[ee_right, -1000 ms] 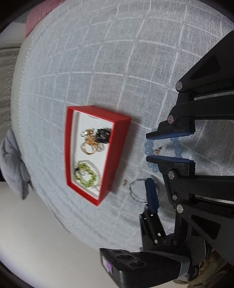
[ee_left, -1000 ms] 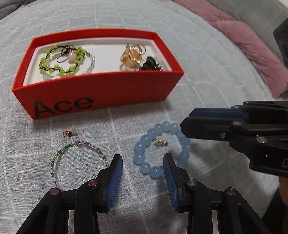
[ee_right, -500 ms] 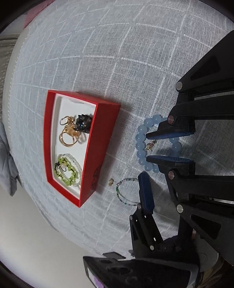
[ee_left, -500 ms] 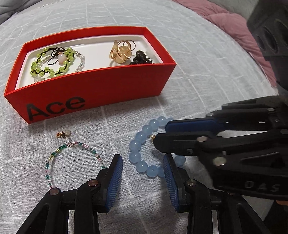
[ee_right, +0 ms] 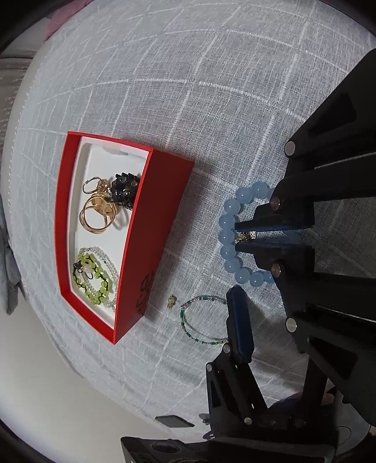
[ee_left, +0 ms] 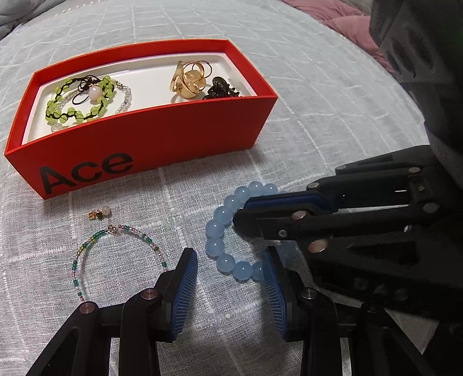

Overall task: Organize jewelry
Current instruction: 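Move the open left tool over the light blue bead bracelet, then grasp the light blue bead bracelet with the left tool and lift it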

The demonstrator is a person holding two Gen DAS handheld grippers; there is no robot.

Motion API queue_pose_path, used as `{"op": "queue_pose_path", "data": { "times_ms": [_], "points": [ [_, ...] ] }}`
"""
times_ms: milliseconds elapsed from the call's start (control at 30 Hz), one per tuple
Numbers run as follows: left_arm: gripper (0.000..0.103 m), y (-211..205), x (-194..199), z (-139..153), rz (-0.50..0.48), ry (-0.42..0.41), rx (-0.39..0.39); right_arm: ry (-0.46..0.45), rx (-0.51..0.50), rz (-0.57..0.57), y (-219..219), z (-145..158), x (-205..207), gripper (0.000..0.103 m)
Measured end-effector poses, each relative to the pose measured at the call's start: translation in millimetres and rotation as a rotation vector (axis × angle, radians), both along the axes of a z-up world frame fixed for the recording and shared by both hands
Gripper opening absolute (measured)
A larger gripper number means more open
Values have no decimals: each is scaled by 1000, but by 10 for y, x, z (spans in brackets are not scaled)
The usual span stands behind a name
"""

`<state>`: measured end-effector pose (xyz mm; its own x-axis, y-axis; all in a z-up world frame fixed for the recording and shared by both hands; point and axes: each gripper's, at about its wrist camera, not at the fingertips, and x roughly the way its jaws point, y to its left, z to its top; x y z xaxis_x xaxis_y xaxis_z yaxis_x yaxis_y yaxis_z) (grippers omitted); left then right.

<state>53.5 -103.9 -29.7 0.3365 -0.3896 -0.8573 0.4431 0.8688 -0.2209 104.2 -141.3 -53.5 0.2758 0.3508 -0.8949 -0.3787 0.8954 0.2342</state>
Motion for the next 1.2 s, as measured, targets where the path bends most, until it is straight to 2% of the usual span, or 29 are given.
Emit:
{"op": "queue_pose_path", "data": {
  "times_ms": [100,400,600,700,767,800,1033,1200],
  "points": [
    [40,13,16,-10,3,3,-4,7,47,-11,-47,57,2,6],
    [40,22,107,60,20,-8,-14,-36,104,-44,-252,315,-12,6],
    [40,-44,130,-14,27,-19,33,-70,124,-84,-442,472,-6,6],
    [29,-106,129,-24,18,-47,93,-69,128,-88,-465,483,-5,6],
    [14,-146,128,-32,17,-65,124,-71,127,-84,-466,495,-10,6],
    [11,-153,131,-35,16,-70,134,-74,125,-81,-469,506,-17,6],
    [9,-203,156,46,13,-109,131,-85,118,-90,-478,520,-20,6],
    [9,-142,42,313,-4,-170,60,-94,116,-94,-505,539,-34,6]
  ]
}}
